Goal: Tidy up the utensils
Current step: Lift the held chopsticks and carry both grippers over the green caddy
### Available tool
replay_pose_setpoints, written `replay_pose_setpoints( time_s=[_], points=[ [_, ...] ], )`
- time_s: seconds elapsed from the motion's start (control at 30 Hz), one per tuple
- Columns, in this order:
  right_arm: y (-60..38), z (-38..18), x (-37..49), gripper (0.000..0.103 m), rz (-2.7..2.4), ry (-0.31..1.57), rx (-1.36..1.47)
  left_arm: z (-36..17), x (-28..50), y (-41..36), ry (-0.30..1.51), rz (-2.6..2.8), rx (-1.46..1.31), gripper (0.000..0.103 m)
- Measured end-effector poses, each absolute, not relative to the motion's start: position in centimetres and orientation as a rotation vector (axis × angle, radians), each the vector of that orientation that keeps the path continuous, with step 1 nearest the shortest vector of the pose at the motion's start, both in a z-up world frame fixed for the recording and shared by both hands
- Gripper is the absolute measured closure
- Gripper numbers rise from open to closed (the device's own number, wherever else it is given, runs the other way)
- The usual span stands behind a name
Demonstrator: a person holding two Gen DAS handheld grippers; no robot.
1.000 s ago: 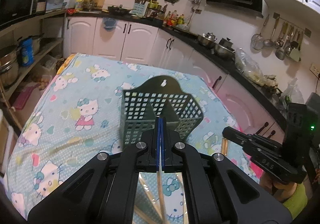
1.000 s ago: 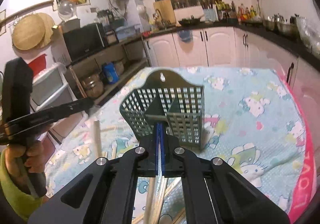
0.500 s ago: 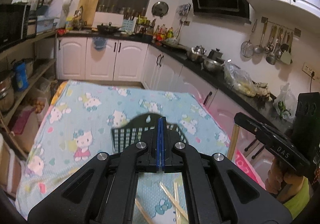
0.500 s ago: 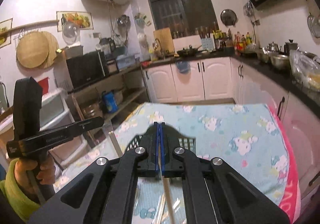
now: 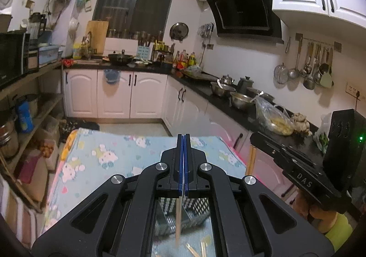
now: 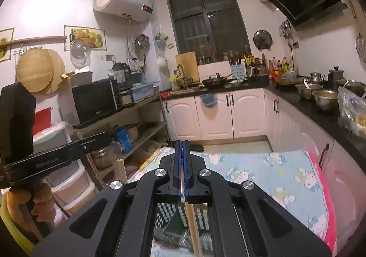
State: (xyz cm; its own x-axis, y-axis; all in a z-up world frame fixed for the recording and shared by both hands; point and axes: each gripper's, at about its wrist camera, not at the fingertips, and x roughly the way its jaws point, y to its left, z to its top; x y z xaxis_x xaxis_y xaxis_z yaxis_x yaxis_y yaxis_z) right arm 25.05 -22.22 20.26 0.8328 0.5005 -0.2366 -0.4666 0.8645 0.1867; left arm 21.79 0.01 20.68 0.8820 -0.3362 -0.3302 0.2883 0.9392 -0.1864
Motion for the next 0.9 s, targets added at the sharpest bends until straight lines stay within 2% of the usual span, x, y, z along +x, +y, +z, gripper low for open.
replay_pose_setpoints(
  time_s=[0.33,0.9],
  points=[
    [-21.2,22.2,28.2,0.102,0.496,0.209,0.137,22.2,24.1,0.4,0.318,-0.288,-0.121,0.103],
    [-19.8,17.7,31.3,0.101,0.491,0.187,0.164,16.3,26.1,1.7,0.4,-0.297,-0.167,0.103]
  ],
)
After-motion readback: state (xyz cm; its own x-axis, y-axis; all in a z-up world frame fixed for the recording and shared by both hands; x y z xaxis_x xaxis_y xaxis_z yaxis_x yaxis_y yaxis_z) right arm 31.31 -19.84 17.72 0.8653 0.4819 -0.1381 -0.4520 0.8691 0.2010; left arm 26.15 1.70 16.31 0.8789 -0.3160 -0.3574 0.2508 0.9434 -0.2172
